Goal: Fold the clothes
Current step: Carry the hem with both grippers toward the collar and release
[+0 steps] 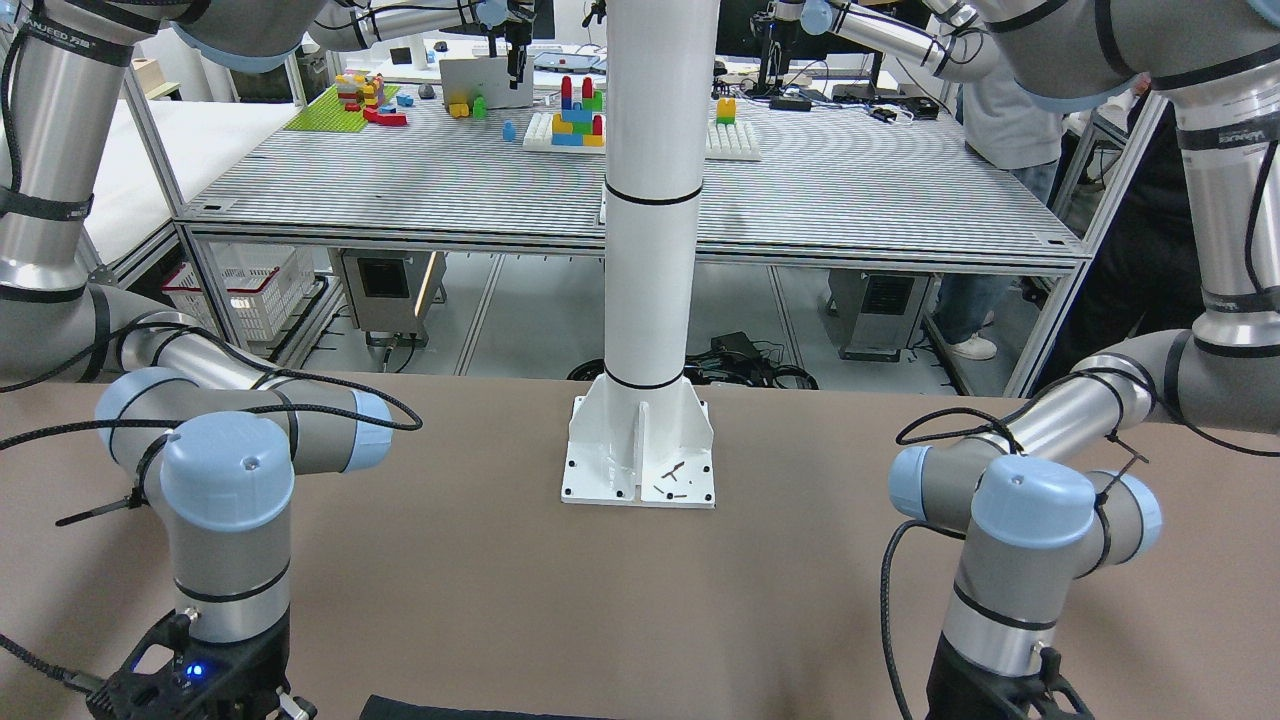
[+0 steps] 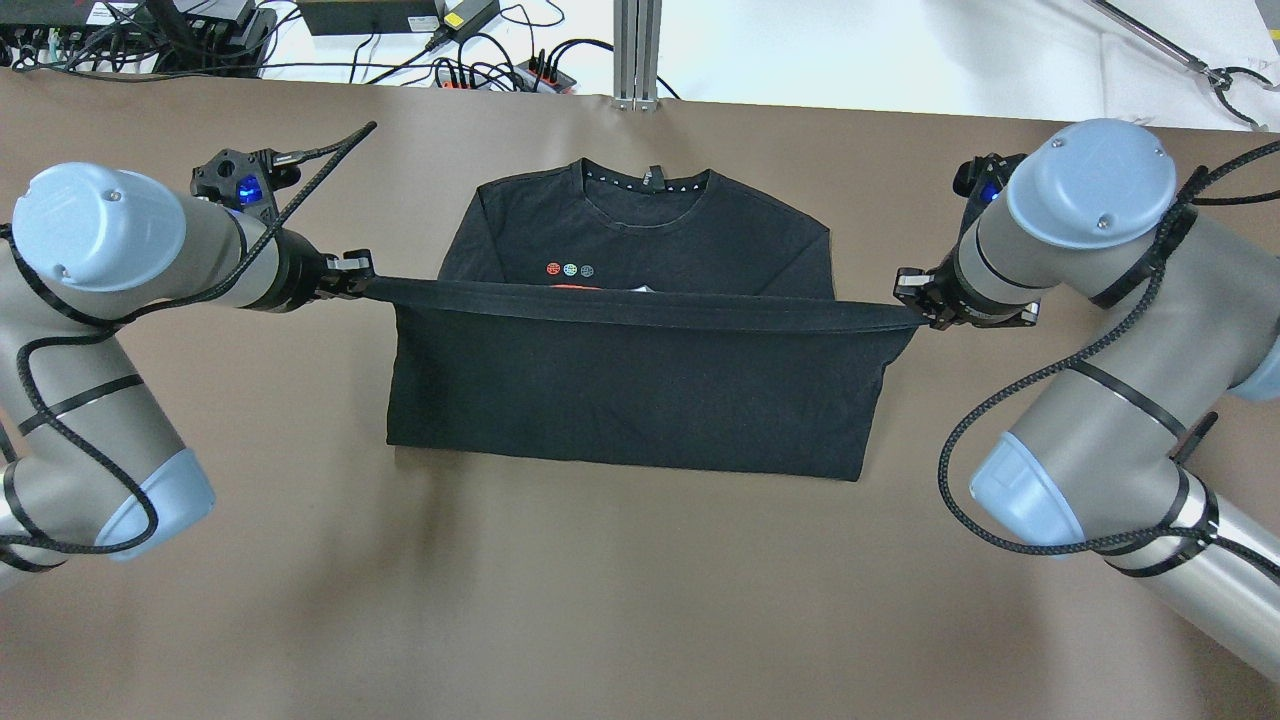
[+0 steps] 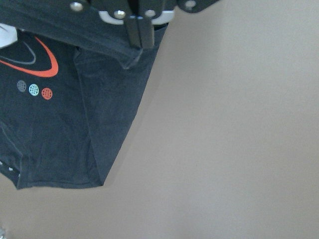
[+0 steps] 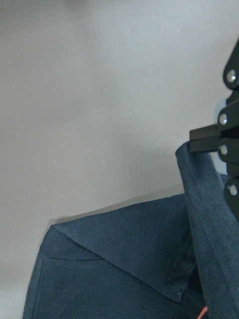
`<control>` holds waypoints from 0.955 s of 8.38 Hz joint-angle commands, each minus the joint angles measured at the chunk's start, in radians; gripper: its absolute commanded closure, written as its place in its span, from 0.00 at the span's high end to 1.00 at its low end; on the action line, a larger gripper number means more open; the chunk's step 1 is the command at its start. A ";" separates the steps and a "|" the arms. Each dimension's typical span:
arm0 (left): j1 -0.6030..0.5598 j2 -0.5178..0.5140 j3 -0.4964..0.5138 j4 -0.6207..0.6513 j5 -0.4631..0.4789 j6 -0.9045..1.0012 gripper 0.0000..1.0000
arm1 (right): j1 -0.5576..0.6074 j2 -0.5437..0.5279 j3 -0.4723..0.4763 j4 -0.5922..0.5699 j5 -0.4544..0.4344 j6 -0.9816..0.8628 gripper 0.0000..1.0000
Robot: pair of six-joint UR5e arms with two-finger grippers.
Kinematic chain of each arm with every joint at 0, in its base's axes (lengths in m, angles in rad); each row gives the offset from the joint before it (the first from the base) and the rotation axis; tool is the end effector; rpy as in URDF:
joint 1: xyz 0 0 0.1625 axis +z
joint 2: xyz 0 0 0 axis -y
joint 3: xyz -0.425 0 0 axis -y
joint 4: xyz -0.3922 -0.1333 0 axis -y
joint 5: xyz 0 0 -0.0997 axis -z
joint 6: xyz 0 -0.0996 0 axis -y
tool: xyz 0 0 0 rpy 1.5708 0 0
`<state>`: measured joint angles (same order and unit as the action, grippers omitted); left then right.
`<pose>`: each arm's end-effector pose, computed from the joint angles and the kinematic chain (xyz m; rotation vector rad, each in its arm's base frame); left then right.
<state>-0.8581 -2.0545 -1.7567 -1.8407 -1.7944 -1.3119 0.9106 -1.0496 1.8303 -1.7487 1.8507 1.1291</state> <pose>0.3359 -0.5588 0.2721 0.3231 0.9109 -0.4474 -0.3007 -0.5598 0.2774 0.1640 -0.6404 0.3675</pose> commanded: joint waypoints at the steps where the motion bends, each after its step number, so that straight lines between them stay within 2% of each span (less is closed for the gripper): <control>1: -0.033 -0.081 0.201 -0.127 0.000 0.013 0.00 | 0.011 0.106 -0.245 0.167 -0.004 -0.015 0.00; 2: -0.041 -0.090 0.245 -0.152 0.000 0.014 0.00 | 0.014 0.146 -0.334 0.210 -0.004 -0.022 0.00; 4: -0.055 -0.200 0.417 -0.193 0.000 0.039 0.00 | 0.037 0.175 -0.432 0.288 -0.007 -0.069 0.00; 6: -0.061 -0.239 0.521 -0.282 0.000 0.039 0.00 | 0.037 0.178 -0.476 0.339 -0.010 -0.068 0.00; 8: -0.061 -0.291 0.585 -0.285 0.001 0.040 0.03 | 0.031 0.180 -0.486 0.357 -0.013 -0.063 0.00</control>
<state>-0.9171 -2.2993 -1.2372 -2.1089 -1.7939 -1.2730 0.9465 -0.8720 1.3637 -1.4188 1.8404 1.0637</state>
